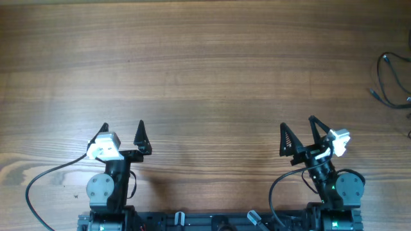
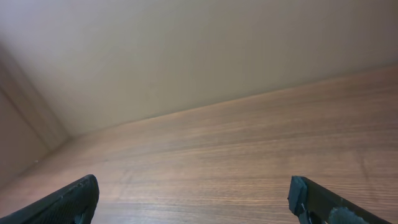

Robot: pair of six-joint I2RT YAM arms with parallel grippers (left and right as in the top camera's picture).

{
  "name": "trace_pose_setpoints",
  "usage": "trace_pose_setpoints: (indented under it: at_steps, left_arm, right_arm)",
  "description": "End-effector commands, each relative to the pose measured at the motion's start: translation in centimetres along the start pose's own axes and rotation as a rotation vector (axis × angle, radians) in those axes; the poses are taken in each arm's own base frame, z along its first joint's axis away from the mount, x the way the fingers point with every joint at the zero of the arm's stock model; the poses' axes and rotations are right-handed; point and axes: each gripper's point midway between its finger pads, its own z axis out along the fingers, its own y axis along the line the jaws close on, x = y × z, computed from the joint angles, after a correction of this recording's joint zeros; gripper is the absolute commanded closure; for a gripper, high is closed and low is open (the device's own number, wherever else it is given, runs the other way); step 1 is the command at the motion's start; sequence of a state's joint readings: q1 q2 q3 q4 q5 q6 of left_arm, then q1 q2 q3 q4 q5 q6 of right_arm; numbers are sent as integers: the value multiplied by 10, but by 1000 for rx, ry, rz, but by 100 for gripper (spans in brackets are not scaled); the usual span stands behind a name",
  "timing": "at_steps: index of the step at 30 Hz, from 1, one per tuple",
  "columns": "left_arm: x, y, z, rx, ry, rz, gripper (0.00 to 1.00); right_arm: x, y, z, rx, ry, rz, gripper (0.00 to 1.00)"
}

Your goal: Untangle cables

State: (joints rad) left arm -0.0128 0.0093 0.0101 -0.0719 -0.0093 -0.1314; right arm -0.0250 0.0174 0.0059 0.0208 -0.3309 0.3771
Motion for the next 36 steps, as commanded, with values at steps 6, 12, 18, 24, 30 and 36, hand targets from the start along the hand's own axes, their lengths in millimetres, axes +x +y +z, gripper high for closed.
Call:
trace_pose_setpoints:
  at_steps: [6, 12, 18, 24, 30, 36]
  left_arm:
    - [2, 0, 0, 6, 3, 23, 0]
    - [2, 0, 0, 6, 3, 23, 0]
    - [2, 0, 0, 6, 3, 22, 0]
    - [2, 0, 0, 6, 3, 23, 0]
    - [2, 0, 0, 6, 3, 22, 0]
    - [2, 0, 0, 6, 3, 23, 0]
  right_arm:
    - [-1, -12, 0, 70, 4, -381, 0]
    - [8, -17, 3, 75, 52, -521, 0]
    - [17, -23, 4, 91, 95, -503, 0]
    - [20, -24, 5, 92, 108, -500, 0]
    - [20, -24, 5, 92, 109, -499, 0]
    - [20, -24, 5, 92, 109, -499, 0]
